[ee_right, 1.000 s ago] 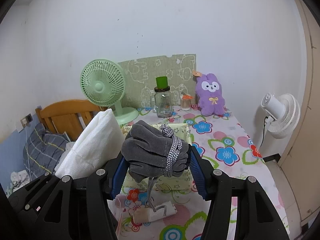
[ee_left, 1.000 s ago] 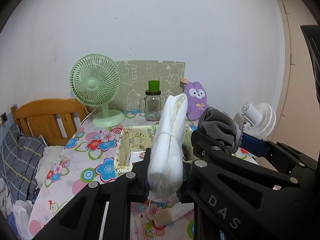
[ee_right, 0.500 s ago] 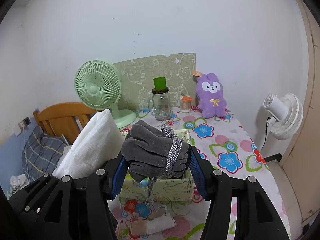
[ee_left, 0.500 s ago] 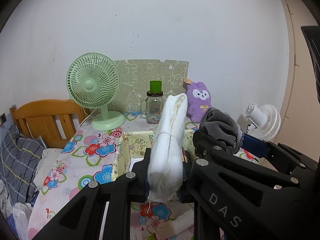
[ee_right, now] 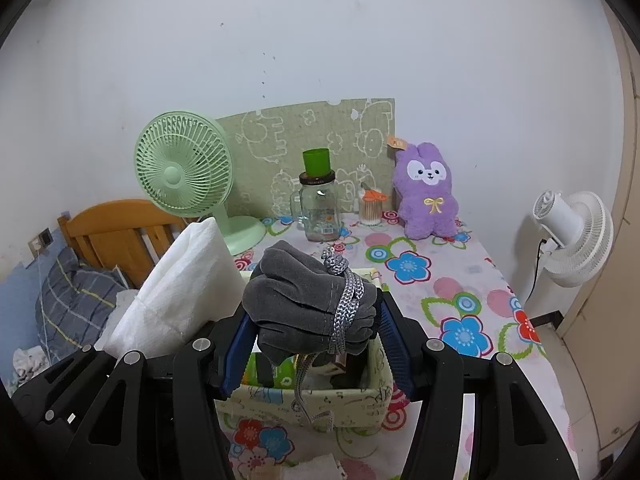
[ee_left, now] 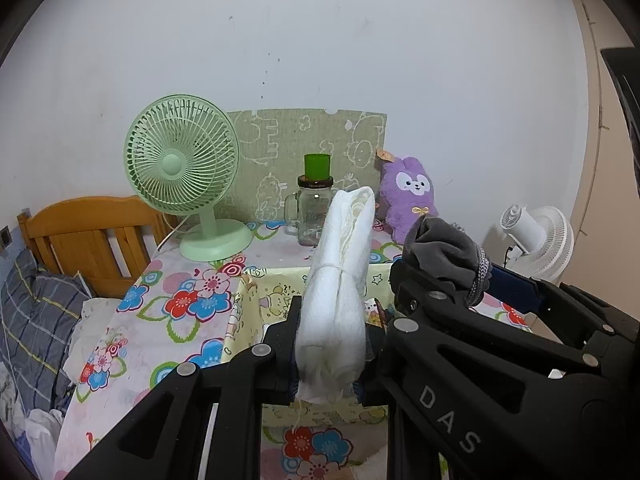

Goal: Organize soft objects
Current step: 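Lift the white cloth and grey glove over the fabric box, then lower the cloth and glove into the box and open both grippers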

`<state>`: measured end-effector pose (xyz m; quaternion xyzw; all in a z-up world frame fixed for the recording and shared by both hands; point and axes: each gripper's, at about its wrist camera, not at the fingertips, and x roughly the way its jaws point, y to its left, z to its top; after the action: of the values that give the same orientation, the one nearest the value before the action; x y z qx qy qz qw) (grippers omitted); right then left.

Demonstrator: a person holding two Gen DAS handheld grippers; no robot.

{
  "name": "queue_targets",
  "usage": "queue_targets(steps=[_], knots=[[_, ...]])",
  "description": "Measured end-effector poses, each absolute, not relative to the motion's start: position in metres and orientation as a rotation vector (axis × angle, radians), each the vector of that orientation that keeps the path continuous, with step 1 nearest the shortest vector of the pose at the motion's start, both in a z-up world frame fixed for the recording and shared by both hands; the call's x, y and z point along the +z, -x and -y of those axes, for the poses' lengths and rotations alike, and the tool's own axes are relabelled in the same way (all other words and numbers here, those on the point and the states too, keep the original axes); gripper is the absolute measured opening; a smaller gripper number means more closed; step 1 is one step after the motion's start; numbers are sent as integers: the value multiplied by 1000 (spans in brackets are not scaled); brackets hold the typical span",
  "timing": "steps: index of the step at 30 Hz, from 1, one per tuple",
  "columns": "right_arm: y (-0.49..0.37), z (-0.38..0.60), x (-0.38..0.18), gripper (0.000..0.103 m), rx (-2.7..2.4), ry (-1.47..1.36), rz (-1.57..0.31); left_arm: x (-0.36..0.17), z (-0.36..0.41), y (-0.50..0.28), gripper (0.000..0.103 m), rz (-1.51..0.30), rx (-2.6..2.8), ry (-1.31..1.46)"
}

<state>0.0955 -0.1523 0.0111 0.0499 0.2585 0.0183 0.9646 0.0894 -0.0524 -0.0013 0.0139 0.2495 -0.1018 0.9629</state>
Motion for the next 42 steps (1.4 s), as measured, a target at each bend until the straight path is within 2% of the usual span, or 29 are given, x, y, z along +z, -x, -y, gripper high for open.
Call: queue_targets(steps=[20,30,36,40,42], knots=[[-151,153,-17,62,31,-90,-591,-28,51,-140,19,-580,-169,-32],[-166,155,-29,61,40,-89,-628,-50,50,-169,20,-698,-157,-21],[-178,149,-36,61,75,-61,-645,-56,43,-179,38,-729,-155,-18],[-181,143,-36,61,91,-42,-638,-58,39,-184,62,-747,-155,-15],[-183,139,-36,61,106,-32,-634,-59,39,-184,66,-750,-169,-14]])
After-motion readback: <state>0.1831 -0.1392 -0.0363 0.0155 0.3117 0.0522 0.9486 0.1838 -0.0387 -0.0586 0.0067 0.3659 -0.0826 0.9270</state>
